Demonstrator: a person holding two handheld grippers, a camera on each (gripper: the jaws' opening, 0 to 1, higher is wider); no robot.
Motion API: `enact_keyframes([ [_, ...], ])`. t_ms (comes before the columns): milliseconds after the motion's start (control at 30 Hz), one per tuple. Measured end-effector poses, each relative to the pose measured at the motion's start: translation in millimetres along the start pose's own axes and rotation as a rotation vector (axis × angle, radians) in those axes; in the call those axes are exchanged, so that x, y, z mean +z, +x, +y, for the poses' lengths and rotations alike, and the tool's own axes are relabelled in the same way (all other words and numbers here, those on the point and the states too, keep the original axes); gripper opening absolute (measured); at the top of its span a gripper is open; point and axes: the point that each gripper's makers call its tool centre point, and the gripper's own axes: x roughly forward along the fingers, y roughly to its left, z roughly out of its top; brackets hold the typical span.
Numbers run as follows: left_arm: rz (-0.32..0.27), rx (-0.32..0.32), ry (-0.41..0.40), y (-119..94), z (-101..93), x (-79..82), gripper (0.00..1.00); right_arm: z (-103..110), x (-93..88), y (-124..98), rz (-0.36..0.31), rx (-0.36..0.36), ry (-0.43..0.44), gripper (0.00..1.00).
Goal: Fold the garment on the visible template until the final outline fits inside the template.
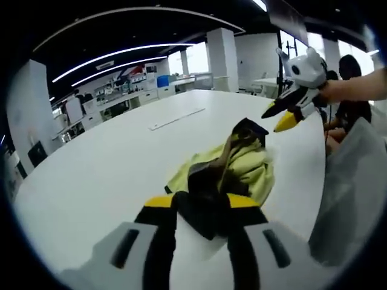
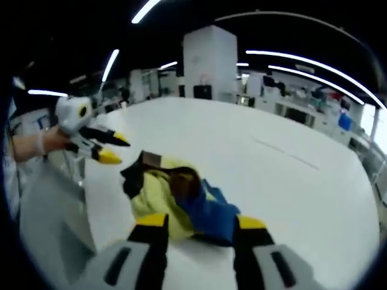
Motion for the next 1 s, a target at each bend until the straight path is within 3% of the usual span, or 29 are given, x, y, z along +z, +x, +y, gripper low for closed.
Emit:
enact_keyframes([
  [333, 0.047, 0.027, 0.013, 22, 1.7, -2.5, 0.17, 3, -0.3, 6, 0.010, -0.004, -0.031, 0.13],
  [567, 0.080, 0.059, 0.043, 33, 7.1, -1.0, 0.17, 6, -3.9, 6, 0.006, -0.018, -0.054, 0.08],
  [733, 0.090, 0.079, 0.015, 38, 11.9, -1.7, 0.14, 2, -3.4, 7, -0.014, -0.071, -0.100, 0.04],
  [867, 0.115, 0.081, -0.034, 40, 14.5, -7.3, 0.13, 3, -5.6, 8, -0.010, -0.084, -0.090, 0.04],
  [1000, 0.115, 0.079, -0.051, 40, 14.8, -8.8, 0.03, 0, -5.1, 7, -0.016, -0.104, -0.095, 0.01],
])
